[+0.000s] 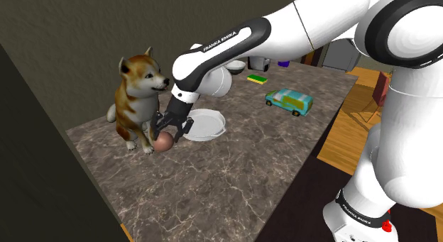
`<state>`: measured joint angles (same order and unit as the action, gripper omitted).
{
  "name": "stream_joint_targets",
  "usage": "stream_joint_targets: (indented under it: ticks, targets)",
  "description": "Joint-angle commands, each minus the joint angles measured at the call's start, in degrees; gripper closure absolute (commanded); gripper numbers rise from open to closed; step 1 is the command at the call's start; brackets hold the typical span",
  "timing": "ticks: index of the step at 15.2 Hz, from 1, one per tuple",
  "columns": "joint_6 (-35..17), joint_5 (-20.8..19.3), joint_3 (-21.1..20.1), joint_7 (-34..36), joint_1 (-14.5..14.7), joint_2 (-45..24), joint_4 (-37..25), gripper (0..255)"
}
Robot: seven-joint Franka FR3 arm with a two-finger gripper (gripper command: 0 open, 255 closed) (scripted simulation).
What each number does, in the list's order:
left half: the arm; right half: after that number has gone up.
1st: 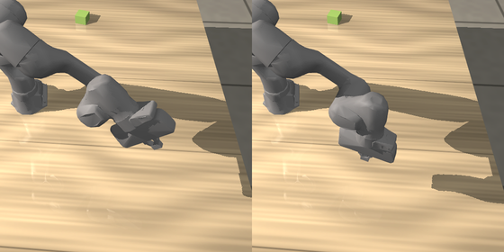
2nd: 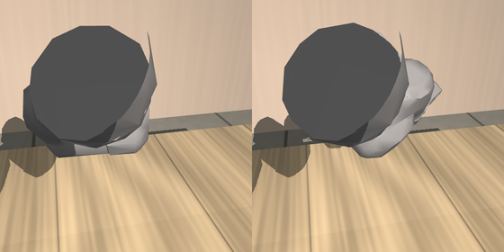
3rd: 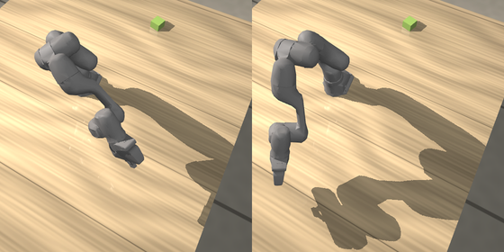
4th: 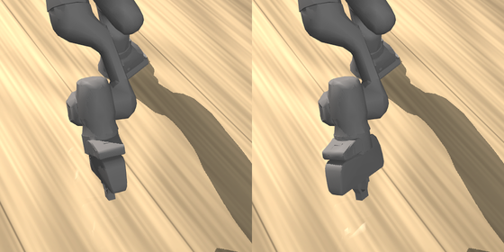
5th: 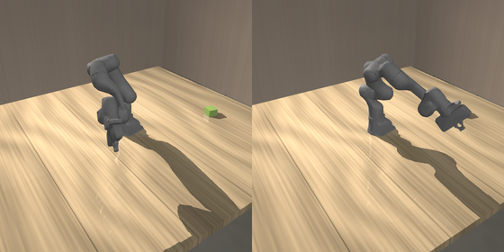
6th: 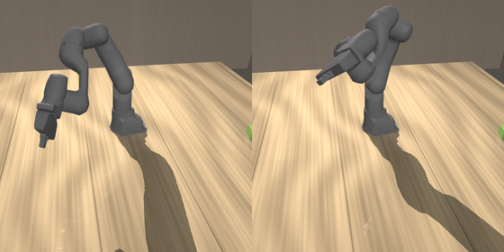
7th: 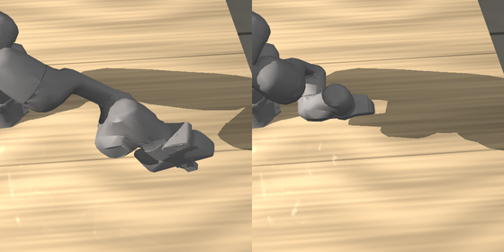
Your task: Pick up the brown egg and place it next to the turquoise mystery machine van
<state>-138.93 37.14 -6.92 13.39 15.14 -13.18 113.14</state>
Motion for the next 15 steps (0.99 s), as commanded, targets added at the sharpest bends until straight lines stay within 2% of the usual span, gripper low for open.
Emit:
stream_joint_targets:
  ticks: [1,15]
  targets:
    - [1.2,-0.7,0.2,0.9,0.0,0.7,-0.7,255]
    - [9.3,-4.7,1.1,6.8,-0.1,5.0,-5.5,255]
